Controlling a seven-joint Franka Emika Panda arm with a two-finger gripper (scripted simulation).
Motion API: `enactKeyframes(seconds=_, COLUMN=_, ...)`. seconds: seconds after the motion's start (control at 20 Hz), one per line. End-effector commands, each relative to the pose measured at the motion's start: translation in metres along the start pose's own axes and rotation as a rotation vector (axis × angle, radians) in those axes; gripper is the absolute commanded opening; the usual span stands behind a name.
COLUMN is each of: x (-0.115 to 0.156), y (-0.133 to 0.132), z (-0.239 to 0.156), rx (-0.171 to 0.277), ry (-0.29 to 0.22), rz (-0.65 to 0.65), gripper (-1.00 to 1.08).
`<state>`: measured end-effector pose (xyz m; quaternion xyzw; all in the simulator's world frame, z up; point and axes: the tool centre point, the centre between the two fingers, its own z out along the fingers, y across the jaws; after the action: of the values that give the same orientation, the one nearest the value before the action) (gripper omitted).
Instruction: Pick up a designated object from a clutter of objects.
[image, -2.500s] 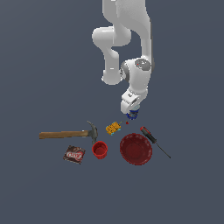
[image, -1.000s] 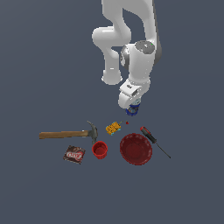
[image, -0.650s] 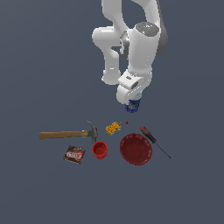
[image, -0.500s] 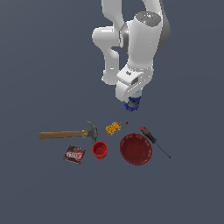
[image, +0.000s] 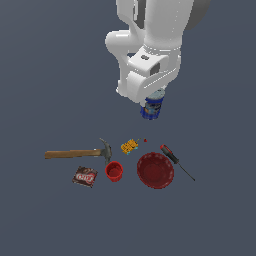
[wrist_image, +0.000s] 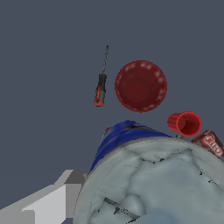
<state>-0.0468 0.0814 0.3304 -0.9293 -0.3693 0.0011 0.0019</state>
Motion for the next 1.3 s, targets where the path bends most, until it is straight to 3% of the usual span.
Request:
enactKeyframes(seconds=0.0, x=0.004, y=0.009, z=-0.023, rx=-0.003, ry=0.002, rz=0.0, gripper=-1.0)
enactKeyframes(seconds=0.6, x=0.021, y=0.045, z=-0.103, rx=-0.004, ry=0.001, rz=0.001, gripper=-1.0)
enactKeyframes(seconds=1.25, x=0.029, y=0.061, z=-0.135, rx=-0.004, ry=0.001, rz=0.001, gripper=-1.0)
